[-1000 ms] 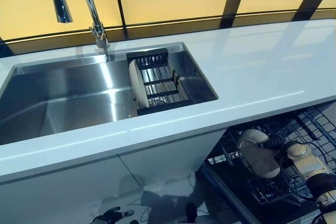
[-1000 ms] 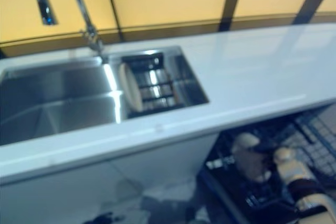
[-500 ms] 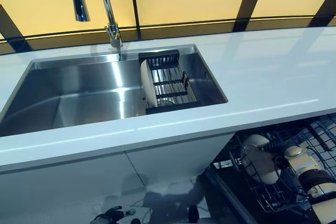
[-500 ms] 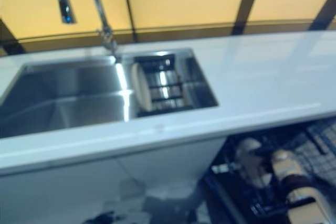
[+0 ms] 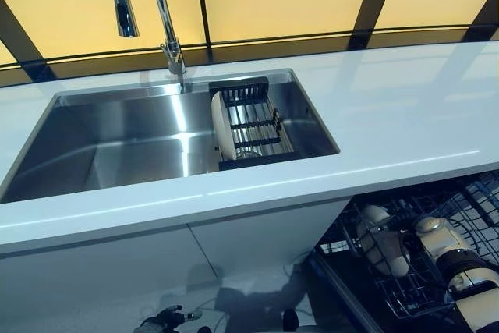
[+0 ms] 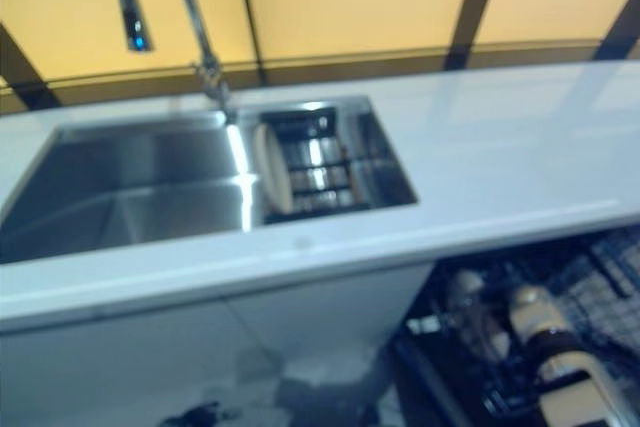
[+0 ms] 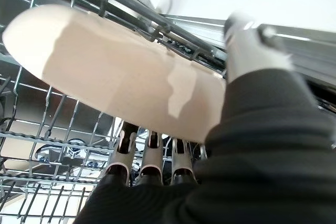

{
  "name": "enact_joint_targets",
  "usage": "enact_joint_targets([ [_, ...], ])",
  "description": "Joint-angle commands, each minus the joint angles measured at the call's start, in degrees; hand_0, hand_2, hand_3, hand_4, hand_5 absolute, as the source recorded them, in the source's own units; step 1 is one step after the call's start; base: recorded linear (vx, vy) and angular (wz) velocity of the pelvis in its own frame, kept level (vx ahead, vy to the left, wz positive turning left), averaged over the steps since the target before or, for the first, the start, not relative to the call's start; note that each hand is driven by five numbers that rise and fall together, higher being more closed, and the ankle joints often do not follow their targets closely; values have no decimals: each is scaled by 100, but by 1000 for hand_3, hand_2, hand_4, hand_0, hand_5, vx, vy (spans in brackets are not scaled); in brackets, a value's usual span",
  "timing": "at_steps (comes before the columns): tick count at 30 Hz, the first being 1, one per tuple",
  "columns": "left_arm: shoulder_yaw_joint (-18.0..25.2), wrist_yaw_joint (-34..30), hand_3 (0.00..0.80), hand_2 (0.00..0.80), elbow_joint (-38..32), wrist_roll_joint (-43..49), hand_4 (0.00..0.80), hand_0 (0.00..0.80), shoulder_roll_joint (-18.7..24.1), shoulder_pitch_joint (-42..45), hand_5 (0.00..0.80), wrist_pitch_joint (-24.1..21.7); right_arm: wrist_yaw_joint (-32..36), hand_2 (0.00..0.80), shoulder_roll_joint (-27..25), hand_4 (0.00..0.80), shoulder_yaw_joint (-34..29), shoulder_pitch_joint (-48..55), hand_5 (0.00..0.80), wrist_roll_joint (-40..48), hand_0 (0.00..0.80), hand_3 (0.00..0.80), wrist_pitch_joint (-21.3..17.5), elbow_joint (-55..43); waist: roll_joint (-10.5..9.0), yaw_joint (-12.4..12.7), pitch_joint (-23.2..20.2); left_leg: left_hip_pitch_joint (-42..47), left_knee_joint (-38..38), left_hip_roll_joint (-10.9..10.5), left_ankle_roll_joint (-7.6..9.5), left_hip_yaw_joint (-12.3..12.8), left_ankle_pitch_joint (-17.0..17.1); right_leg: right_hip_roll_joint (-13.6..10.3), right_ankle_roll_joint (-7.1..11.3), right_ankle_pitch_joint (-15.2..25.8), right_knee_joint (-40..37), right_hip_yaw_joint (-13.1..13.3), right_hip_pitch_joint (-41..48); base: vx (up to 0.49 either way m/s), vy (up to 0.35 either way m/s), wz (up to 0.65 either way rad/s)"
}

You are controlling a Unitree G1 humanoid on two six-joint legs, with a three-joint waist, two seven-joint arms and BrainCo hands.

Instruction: Take plates into dishwasher

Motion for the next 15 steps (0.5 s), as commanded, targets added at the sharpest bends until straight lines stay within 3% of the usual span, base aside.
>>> enact_joint_targets([
  [1, -123, -12, 0, 0, 216, 220, 0, 0, 170, -421, 0, -41, -105, 0, -152, 0, 33, -491, 0, -31, 0, 0, 62, -29, -475, 64, -3, 33, -8, 45, 93, -165, -57, -463, 397, 49, 20, -95, -16, 0, 0, 0],
  [11, -26, 17, 0, 0, 270, 233, 0, 0, 178, -346, 0, -129, 245, 0, -867, 0, -589, -121, 0, 510, 0, 0, 142, -238, -635, -87, -70, 111, -8, 69, 106, -58, -92, -403, 388, 51, 20, 40, 25, 11, 11, -2],
  [15, 34, 13, 0, 0, 271, 218, 0, 0, 278, -346, 0, -124, 336, 0, -1483, 0, -1067, 146, 0, 846, 0, 0, 38, -218, -747, -168, -73, 126, -8, 95, 118, -8, -97, -354, 400, 91, 20, 97, 17, 0, 0, 0],
])
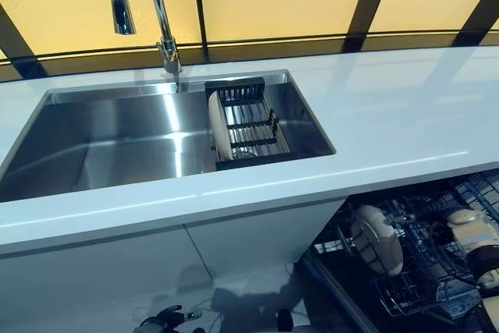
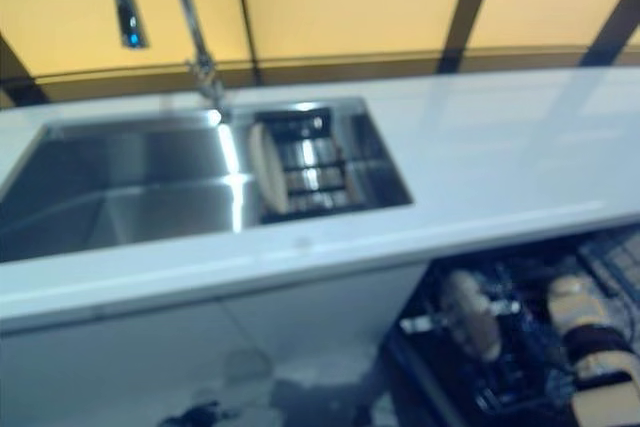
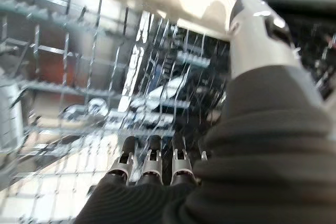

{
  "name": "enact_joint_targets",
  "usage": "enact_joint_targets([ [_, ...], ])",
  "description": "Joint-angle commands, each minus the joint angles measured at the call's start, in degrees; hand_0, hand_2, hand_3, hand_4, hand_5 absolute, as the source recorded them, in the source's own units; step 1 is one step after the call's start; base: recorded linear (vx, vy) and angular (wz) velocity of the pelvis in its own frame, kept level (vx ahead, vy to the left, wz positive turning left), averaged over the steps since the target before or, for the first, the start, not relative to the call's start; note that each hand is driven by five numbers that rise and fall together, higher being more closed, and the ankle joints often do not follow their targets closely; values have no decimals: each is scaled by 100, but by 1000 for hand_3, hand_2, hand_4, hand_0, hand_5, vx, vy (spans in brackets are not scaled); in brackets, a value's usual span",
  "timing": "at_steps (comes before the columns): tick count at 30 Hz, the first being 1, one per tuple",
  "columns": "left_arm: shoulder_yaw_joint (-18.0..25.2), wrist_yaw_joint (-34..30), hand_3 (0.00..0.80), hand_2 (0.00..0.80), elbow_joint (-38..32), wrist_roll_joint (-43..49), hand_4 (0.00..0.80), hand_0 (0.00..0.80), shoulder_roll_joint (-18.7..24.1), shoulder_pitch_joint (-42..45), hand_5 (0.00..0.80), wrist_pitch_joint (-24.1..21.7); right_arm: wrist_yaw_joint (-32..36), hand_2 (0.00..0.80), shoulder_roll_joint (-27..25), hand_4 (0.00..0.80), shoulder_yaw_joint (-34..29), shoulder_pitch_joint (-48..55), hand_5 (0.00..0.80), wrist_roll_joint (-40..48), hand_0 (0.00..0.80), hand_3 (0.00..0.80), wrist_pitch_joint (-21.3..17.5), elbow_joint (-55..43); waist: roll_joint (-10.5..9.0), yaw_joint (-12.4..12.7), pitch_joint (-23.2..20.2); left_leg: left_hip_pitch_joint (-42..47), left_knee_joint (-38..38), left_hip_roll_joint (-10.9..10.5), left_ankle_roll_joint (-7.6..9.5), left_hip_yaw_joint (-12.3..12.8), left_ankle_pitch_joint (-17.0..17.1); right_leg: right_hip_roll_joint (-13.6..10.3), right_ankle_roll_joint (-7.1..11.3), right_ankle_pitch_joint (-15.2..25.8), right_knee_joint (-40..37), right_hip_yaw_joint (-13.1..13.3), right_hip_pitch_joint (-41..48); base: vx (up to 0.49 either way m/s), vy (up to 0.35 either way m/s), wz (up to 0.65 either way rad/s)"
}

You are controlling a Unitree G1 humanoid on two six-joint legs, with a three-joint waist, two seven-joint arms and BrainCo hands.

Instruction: Take plates into dishwasher

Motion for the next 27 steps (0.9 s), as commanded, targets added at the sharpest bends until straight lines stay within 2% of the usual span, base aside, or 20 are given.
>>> enact_joint_targets([
  [1, 27, 14, 0, 0, 273, 211, 0, 0, 285, -338, 0, -108, 22, 0, -624, 0, -353, -35, 0, 210, 0, 0, -118, 74, -496, -133, -44, 115, -8, 96, 125, -90, -99, -361, 393, 94, 16, -1, 48, 0, 0, 0],
  [4, 50, 39, 0, 0, 319, 201, 0, 0, 323, -305, 0, -134, -101, 0, -1092, 0, -655, 97, 0, 148, 0, 0, -313, 382, -548, -167, -56, 125, -8, 108, 135, -81, -104, -330, 396, 108, 16, 39, 45, 0, 0, 0],
  [9, 43, 52, 0, 0, 362, 113, 0, 0, 389, -257, 0, -194, -138, 0, -1791, 0, -1089, 118, 0, -149, 0, 0, -315, 877, -599, -186, -75, 135, -8, 135, 130, -60, -97, -298, 405, 123, 16, 88, 40, 12, 1, -3],
  [14, 2, 62, 0, 0, 396, 2, 0, 0, 425, -264, 0, -205, -328, 0, -2375, 0, -1064, -336, 0, -347, 0, 0, -324, 1184, -625, -155, -100, 128, -8, 152, 112, -82, -75, -276, 401, 115, 16, 84, 51, 22, 4, -5],
  [16, -27, 65, 0, 0, 392, -28, 0, 0, 439, -269, 0, -191, -565, 0, -2635, 0, -856, -784, 0, -372, 0, 0, -362, 1112, -639, -128, -110, 115, -8, 165, 94, -102, -58, -273, 404, 111, 16, 65, 48, 12, 4, -3],
  [19, -97, 69, 0, 0, 376, -91, 0, 0, 432, -252, 0, -174, -1324, 0, -2912, 0, -125, -1828, 0, -284, 0, 0, -581, 619, -658, -77, -121, 92, -8, 178, 66, -140, -27, -267, 403, 98, 16, 23, 51, 14, 4, -4],
  [20, -132, 83, 0, 0, 336, -134, 0, 0, 439, -232, 0, -154, -1532, 0, -3022, 0, 166, -2217, 0, -337, 0, 0, -527, 218, -669, -53, -131, 77, -8, 172, 61, -162, -20, -266, 402, 92, 16, 13, 51, 0, 0, 0],
  [21, -128, 91, 0, 0, 327, -136, 0, 0, 427, -222, 0, -147, -1629, 0, -3040, 0, 326, -2387, 0, -336, 0, 0, -519, 85, -668, -52, -137, 73, -8, 172, 58, -167, -20, -266, 402, 86, 16, 6, 51, 32, 18, 0],
  [22, -133, 118, 0, 0, 318, -182, 0, 0, 406, -191, 0, -146, -1976, 0, -3084, 0, 719, -2842, 0, -426, 0, 0, -745, -307, -660, -43, -160, 52, -8, 167, 55, -193, -14, -269, 402, 71, 16, -15, 48, 31, 17, 0],
  [25, -139, 141, 0, 0, 303, -235, 0, 0, 368, -165, 0, -129, -2287, 0, -3060, 0, 1362, -3614, 0, -756, 0, 0, -721, -905, -641, 0, -183, 1, -8, 156, 57, -253, -8, -290, 408, 40, 16, -64, 43, 34, 19, 3],
  [27, -132, 168, 0, 0, 302, -286, 0, 0, 327, -157, 0, -116, -2464, 0, -2989, 0, 1673, -3929, 0, -967, 0, 0, -887, -1163, -622, 38, -192, -40, -8, 150, 62, -300, 1, -303, 410, 23, 16, -124, 40, 34, 9, 7],
])
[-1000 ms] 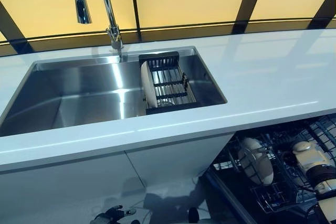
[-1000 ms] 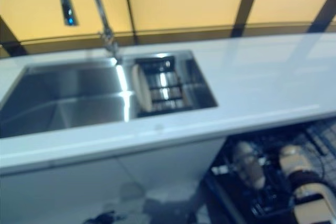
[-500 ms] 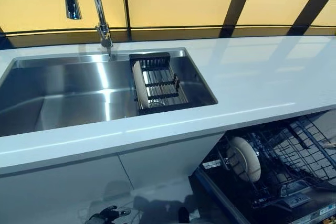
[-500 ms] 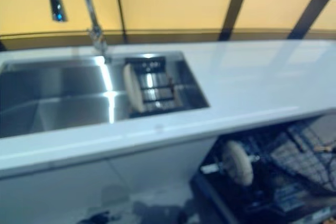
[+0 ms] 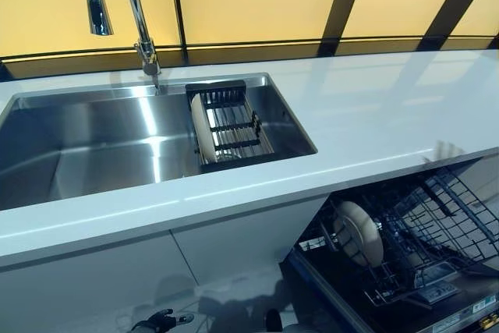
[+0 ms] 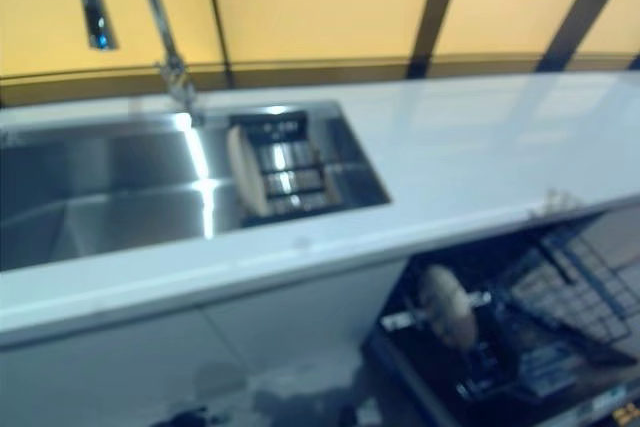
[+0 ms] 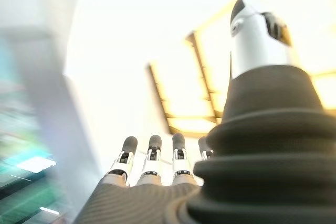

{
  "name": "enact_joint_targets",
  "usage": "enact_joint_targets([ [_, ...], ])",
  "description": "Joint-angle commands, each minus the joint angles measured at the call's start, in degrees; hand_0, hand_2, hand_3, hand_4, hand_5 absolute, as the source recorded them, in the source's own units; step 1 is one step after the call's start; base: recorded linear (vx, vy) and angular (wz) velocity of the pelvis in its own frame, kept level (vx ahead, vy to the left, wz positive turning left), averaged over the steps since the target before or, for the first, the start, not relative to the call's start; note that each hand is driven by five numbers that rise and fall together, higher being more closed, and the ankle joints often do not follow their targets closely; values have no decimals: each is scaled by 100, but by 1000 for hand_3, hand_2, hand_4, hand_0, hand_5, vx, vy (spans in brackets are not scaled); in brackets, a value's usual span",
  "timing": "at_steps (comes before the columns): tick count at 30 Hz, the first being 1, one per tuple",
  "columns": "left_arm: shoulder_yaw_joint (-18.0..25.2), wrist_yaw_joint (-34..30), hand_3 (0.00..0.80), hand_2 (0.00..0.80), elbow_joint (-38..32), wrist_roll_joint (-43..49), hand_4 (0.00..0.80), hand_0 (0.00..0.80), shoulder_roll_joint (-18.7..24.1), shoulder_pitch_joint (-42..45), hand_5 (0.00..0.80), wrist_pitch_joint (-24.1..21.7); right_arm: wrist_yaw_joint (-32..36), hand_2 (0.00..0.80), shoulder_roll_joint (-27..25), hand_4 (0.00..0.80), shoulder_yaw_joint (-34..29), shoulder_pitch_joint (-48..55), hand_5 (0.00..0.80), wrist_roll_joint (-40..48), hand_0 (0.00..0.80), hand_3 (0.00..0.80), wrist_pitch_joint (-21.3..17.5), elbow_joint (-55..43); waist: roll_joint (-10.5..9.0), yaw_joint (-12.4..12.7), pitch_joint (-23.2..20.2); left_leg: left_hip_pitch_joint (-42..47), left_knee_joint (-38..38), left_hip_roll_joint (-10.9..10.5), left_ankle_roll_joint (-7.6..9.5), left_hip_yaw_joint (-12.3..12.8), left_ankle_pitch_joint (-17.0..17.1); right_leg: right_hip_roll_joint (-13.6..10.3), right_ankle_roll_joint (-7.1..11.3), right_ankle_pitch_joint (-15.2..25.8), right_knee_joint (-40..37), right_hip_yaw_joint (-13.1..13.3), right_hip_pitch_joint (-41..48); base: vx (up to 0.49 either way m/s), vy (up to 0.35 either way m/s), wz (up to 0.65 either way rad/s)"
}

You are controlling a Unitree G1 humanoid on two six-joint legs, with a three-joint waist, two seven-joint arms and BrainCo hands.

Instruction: Take plates into dishwasher

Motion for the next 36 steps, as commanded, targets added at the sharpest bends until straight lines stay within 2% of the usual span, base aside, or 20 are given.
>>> enact_joint_targets([
  [1, -147, 130, 0, 0, 102, -222, 0, 0, 177, -175, 0, -17, -574, 0, -101, 0, 625, -777, 0, -590, 0, 0, -377, -364, -413, 240, -101, -86, -12, 130, 88, -428, 30, -324, 399, 3, 18, -229, 66, 56, 6, 16],
  [5, -213, 179, 0, 0, 21, -290, 0, 0, 137, -156, 0, 54, -815, 0, 137, 0, 1382, -1590, 0, -1062, 0, 0, -721, -656, -426, 425, -95, -178, -12, 103, 96, -580, 59, -357, 395, -21, 18, -383, 73, 62, -3, 13],
  [10, -332, 221, 0, 0, -93, -486, 0, 0, 203, -443, 0, 125, -1298, 0, 498, 0, 1922, -2169, 0, -1359, 0, 0, -837, -1027, -469, 636, 131, -560, -12, 49, 107, -809, 129, -387, 409, 8, 18, -576, -131, -106, -46, 30],
  [14, -333, 198, 0, 0, -164, -570, 0, 0, 222, -517, 0, 117, -1197, 0, 666, 0, 2233, -2412, 0, -1728, 0, 0, -839, -1263, -473, 735, 271, -752, -12, -30, 133, -950, 162, -403, 409, 22, 18, -668, -240, -89, -5, 30],
  [19, -361, 285, 0, 0, -320, -754, 0, 0, 225, -520, 0, 101, -914, 0, 899, 0, 2983, -2931, 0, -2587, 0, 0, -986, -1492, -440, 933, 530, -1055, -12, -165, 183, -1165, 247, -442, 399, 57, 18, -873, -388, -86, 12, 24],
  [28, -326, 309, 0, 0, -425, -850, 0, 0, 313, -491, 0, -18, -786, 0, 1138, 0, 3378, -3068, 0, -3428, 0, 0, -1232, -1365, -381, 1133, 801, -1368, -12, -311, 219, -1339, 347, -524, 410, 102, 18, -1141, -527, -50, -1, 18],
  [36, -311, 195, 0, 0, -458, -873, 0, 0, 330, -463, 0, -121, -802, 0, 1236, 0, 3416, -3078, 0, -3646, 0, 0, -1343, -1388, -309, 1161, 925, -1489, -12, -412, 241, -1380, 365, -561, 424, 129, 18, -1189, -624, -34, 14, 9],
])
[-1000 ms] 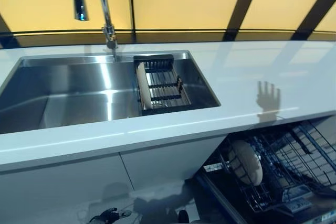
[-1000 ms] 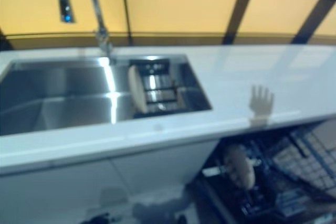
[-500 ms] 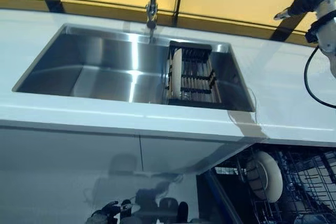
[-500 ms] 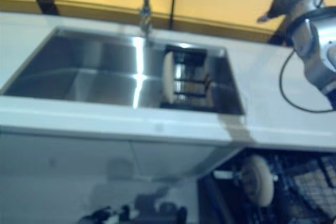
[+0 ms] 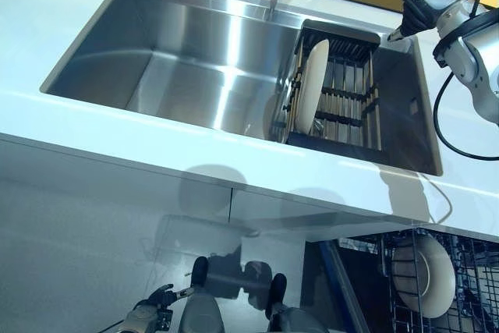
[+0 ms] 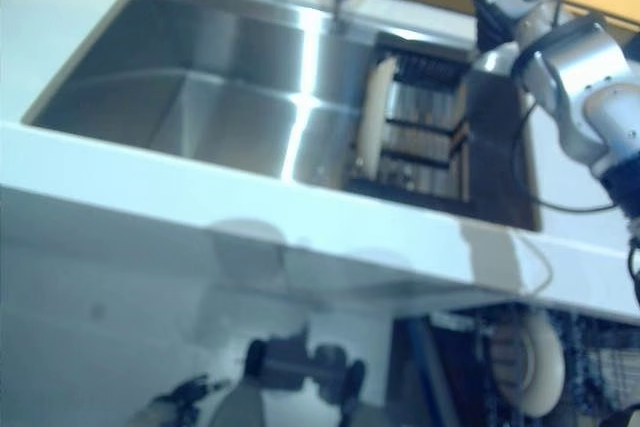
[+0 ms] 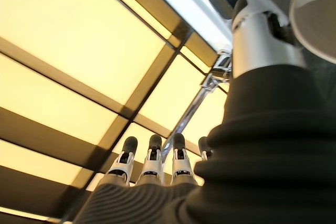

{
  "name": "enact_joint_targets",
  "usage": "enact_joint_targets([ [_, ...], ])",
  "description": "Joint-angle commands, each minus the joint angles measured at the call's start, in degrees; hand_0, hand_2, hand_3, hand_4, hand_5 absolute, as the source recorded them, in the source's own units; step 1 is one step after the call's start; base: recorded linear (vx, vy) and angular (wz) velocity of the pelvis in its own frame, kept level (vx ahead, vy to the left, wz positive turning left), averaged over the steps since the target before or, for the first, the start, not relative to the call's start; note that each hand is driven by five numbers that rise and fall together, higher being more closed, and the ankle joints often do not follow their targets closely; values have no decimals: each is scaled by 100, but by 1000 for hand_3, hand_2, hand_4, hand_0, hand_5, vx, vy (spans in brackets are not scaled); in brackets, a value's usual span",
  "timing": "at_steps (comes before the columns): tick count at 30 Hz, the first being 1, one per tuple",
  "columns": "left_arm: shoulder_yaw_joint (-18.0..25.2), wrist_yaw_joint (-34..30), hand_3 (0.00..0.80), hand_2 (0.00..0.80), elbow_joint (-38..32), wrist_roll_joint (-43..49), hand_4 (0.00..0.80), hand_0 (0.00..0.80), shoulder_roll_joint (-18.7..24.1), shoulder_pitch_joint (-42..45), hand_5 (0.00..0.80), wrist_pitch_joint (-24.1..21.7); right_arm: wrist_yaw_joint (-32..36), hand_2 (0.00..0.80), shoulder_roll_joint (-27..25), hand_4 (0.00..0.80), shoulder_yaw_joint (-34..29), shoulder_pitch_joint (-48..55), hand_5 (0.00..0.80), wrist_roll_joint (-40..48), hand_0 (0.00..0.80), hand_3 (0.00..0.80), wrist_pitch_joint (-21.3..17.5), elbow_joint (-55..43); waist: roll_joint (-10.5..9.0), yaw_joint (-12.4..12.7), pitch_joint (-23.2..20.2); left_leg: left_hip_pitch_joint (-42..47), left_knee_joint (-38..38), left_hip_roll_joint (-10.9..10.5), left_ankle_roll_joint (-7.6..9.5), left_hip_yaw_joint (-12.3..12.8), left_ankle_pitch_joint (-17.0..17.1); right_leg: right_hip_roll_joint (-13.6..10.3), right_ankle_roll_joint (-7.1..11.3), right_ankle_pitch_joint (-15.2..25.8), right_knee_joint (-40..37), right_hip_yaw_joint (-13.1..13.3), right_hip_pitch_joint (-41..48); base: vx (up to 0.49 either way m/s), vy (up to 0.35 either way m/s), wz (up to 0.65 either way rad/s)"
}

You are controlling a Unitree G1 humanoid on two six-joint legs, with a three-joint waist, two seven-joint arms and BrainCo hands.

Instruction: Take plates into dishwasher

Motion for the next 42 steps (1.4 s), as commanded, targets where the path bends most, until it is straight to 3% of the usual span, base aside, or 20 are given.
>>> enact_joint_targets([
  [1, -170, -14, 0, 0, -12, -166, 0, 0, 133, -199, 0, -117, -64, 0, -112, 0, 373, -929, 0, -183, 0, 0, 86, 106, -234, 20, 60, -77, -24, -157, 207, 2, -79, -352, 411, 159, -7, 124, -53, -17, 26, 4],
  [23, -222, -71, 0, 0, -170, -361, 0, 0, 135, -297, 0, -168, 333, 0, 311, 0, 463, -902, 0, -1007, 0, 0, -13, -109, -172, 78, 264, -257, -24, -219, 231, 9, -66, -345, 425, 200, -7, 103, -250, -8, 1, 0],
  [42, -211, -100, 0, 0, -157, -378, 0, 0, 93, -340, 0, -235, 548, 0, 444, 0, 584, -747, 0, -1138, 0, 0, -203, -394, -130, 94, 321, -324, -24, -255, 231, 39, -63, -356, 422, 197, -7, 71, -316, 0, 0, 0],
])
